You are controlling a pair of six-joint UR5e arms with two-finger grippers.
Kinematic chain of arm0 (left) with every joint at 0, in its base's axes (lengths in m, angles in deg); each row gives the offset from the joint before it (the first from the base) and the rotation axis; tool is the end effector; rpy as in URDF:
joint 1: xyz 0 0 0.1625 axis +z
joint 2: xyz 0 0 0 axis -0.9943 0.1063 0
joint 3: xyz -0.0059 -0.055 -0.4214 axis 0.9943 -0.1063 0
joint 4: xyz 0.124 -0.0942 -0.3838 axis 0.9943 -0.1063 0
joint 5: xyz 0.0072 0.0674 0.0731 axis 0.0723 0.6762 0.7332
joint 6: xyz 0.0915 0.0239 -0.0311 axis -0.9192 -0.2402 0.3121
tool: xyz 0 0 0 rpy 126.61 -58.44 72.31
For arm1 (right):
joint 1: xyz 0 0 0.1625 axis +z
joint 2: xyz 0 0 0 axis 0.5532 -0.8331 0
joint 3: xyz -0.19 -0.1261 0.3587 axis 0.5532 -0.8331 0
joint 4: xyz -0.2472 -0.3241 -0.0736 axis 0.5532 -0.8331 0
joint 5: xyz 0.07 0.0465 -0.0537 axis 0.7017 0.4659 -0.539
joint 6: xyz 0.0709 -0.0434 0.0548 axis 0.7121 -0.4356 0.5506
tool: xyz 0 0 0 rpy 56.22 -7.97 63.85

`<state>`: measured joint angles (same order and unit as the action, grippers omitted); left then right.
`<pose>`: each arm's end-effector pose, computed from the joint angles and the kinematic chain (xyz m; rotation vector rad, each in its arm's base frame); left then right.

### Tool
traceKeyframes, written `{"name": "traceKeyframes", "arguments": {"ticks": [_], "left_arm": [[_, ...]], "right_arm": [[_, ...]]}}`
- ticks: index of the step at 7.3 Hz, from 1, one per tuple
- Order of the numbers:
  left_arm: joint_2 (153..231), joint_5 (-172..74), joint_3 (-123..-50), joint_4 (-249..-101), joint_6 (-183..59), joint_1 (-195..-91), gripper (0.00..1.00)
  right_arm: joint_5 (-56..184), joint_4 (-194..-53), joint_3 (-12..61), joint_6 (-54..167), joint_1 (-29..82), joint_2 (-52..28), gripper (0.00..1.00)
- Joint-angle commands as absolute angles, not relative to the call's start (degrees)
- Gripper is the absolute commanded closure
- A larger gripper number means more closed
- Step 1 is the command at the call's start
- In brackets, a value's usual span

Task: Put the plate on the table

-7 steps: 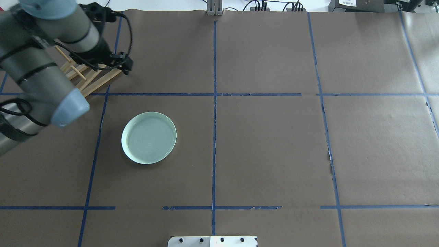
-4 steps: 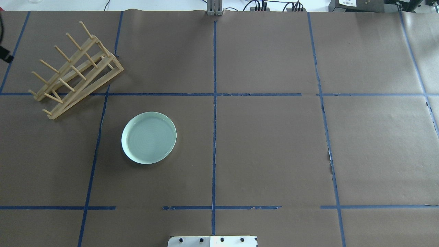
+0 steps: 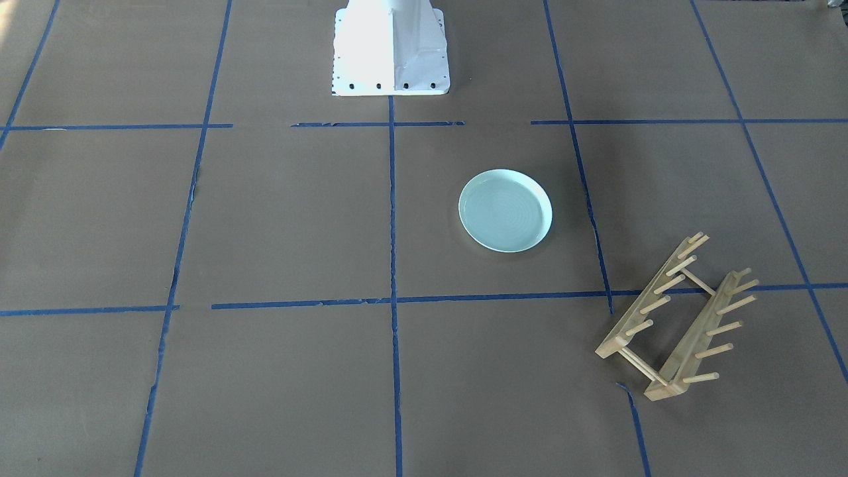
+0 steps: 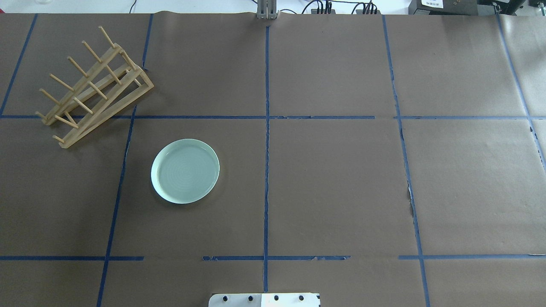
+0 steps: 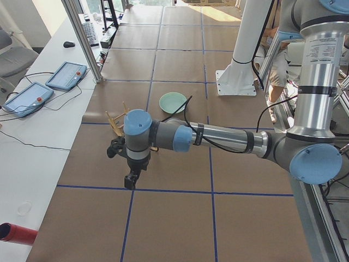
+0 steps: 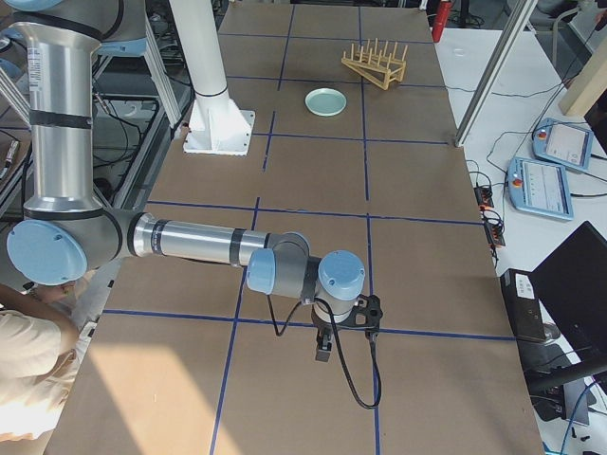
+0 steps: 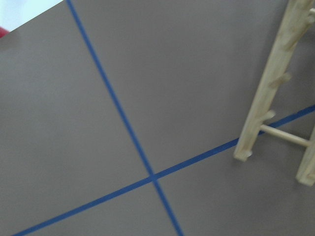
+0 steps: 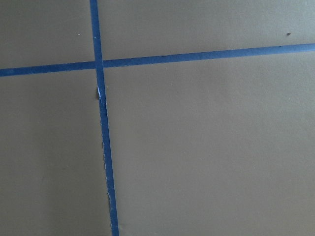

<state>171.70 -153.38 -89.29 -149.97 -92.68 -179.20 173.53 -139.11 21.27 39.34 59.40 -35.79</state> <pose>-0.1197 -0.4814 0.6418 0.1794 0.6075 0.2000 0.0894 -0.4537 0.6956 -0.0788 -0.7479 0.0756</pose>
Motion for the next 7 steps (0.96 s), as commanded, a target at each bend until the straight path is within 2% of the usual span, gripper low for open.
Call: {"name": "traceKeyframes", "arguments": {"ticks": [1, 3, 7], "left_arm": [[167.6, -154.0, -88.7, -149.9, -93.2, -181.3, 0.00], [166.0, -165.5, -88.3, -149.9, -92.4, -181.4, 0.00], [166.3, -166.5, -91.4, -150.1, -86.4, -181.3, 0.00]], "right_arm": [[173.5, -139.1, 21.3, 39.3, 59.4, -35.8, 0.00], [173.5, -139.1, 21.3, 39.3, 59.4, -35.8, 0.00], [173.5, -139.1, 21.3, 39.3, 59.4, -35.8, 0.00]]}}
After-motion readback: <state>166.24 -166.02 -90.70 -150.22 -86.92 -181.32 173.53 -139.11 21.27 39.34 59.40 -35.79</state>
